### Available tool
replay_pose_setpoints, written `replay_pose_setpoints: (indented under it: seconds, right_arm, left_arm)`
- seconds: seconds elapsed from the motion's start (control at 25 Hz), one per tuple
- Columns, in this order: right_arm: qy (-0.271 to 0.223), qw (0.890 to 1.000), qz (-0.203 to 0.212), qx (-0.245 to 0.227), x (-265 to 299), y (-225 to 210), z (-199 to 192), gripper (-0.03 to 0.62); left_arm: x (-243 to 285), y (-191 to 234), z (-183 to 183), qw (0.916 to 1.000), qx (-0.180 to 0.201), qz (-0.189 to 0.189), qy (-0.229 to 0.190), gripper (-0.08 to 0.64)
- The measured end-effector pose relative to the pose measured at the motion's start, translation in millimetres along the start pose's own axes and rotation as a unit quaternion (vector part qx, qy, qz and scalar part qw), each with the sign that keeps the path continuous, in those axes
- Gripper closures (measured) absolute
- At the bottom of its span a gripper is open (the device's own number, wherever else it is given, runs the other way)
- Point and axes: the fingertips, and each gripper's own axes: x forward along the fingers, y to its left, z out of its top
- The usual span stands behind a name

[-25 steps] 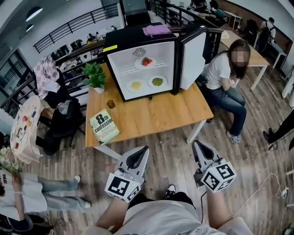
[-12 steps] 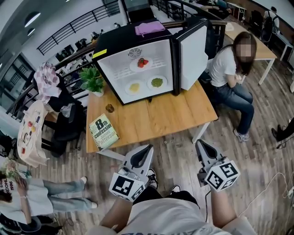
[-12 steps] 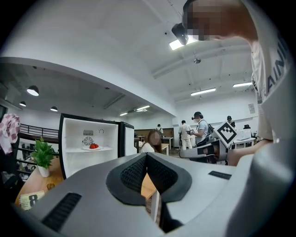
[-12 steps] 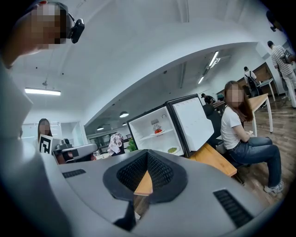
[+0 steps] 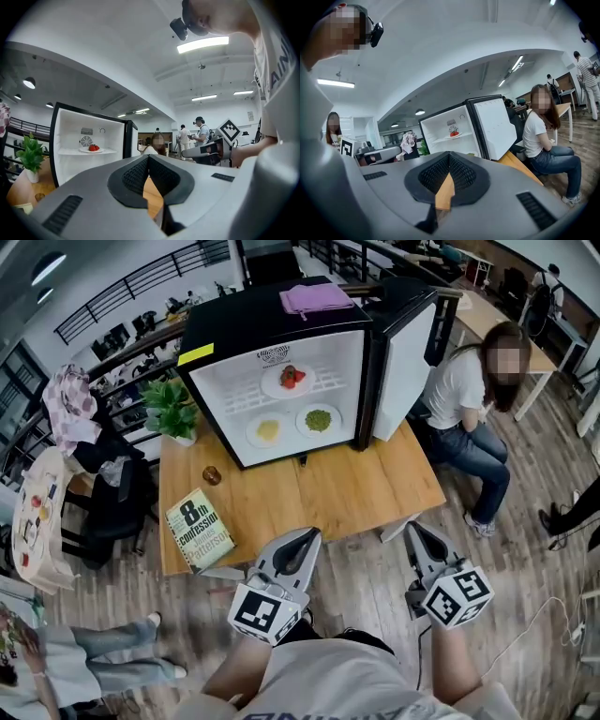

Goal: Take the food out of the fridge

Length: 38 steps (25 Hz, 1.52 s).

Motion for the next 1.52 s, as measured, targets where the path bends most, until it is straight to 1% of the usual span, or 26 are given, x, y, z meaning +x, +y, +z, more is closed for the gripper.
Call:
replay_pose_setpoints:
  seconds: [0.2,0.28,0.36,0.44,0.6,0.8,1.0,1.16,1.36,1.4,1.44,1.48,1.52]
  right_arm:
    - [0.015,1.000,-0.010,-0.007,67,13,2,0.572]
    - [0.022,1.000,-0.013,-0.009,94,21,2,0.572]
    - [0.032,0.999,-0.016,-0.010,117,29,1,0.572]
    - [0.039,0.999,-0.019,-0.010,136,36,0,0.572]
    - [0.038,0.999,-0.027,0.001,165,37,-7,0.572]
    - [0.049,0.998,-0.022,0.023,184,27,-14,0.572]
    - [0.060,0.996,-0.008,0.062,202,-3,-13,0.572]
    - [0.075,0.993,0.003,0.087,215,-23,-11,0.572]
    - [0.099,0.985,-0.003,0.140,245,-55,-27,0.569]
    - [0.102,0.983,-0.004,0.152,252,-60,-32,0.558]
    - [0.106,0.981,-0.004,0.165,259,-65,-37,0.506]
    - [0.110,0.978,-0.003,0.178,267,-68,-42,0.477]
    - [0.114,0.975,-0.004,0.190,275,-73,-47,0.476]
  left_arm:
    - [10,66,-5,1.0000,-0.009,0.002,0.003,0.551]
    - [12,94,-7,1.0000,-0.006,0.002,0.002,0.551]
    - [13,118,-7,0.9998,-0.019,0.005,0.001,0.551]
    - [14,139,-9,0.9991,-0.041,0.007,0.008,0.551]
    - [20,169,-17,0.9993,-0.037,0.004,0.011,0.551]
    - [25,178,-22,0.9979,-0.060,0.014,0.020,0.551]
    - [38,180,-22,0.9984,-0.038,0.037,0.018,0.551]
    - [51,174,-18,0.9973,-0.043,0.056,0.019,0.551]
    - [68,174,-27,0.9958,-0.042,0.076,0.027,0.551]
    - [71,174,-29,0.9956,-0.041,0.079,0.029,0.551]
    - [74,174,-31,0.9953,-0.039,0.083,0.031,0.551]
    - [77,175,-33,0.9950,-0.039,0.086,0.034,0.551]
    - [80,176,-35,0.9946,-0.039,0.089,0.037,0.551]
